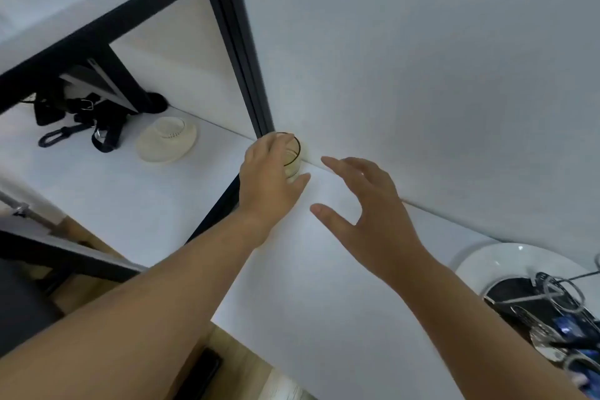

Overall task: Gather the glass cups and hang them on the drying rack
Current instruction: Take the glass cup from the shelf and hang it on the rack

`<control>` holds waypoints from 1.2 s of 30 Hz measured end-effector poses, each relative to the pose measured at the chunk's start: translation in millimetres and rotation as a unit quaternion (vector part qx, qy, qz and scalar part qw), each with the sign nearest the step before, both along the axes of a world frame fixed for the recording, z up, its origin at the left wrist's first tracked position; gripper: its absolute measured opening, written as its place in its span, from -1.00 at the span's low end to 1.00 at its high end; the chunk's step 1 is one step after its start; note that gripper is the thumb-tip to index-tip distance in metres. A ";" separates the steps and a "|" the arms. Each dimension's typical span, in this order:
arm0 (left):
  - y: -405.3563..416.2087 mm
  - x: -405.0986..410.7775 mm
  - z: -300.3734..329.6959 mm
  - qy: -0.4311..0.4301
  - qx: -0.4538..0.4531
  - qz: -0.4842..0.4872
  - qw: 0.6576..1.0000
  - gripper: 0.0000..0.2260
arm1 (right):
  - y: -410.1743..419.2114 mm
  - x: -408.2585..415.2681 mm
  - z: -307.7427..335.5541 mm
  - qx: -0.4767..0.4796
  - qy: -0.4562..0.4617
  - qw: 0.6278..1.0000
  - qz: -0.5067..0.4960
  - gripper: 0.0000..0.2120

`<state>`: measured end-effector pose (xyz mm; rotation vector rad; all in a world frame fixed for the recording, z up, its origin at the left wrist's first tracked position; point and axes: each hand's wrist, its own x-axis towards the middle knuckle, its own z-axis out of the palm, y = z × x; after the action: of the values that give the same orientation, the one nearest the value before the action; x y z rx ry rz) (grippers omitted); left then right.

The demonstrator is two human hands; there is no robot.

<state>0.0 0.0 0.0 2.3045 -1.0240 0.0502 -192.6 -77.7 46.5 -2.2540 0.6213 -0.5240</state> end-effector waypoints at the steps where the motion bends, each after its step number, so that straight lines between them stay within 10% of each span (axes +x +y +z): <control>1: -2.2 5.5 -4.5 -0.003 0.010 0.005 1.000 -0.39 | -0.1 0.8 -3.4 0.003 -0.004 1.000 0.001 -0.34; 14: -31.8 20.3 -25.0 0.168 -0.054 0.095 0.980 -0.41 | 9.9 -19.7 -22.6 0.071 0.015 0.996 -0.057 -0.23; 29: -0.1 -91.4 65.9 0.320 -0.245 -0.019 0.915 -0.43 | 28.3 -78.3 11.4 0.240 -0.068 0.956 -0.154 -0.34; 36: 12.7 -200.3 123.6 0.410 -0.324 -0.082 0.848 -0.49 | 31.6 -132.5 58.5 0.427 -0.229 0.847 -0.221 -0.36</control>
<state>-200.3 12.7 123.6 1.3700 -0.5975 -0.5359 -325.1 -46.0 105.0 -1.0862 0.8973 -0.7820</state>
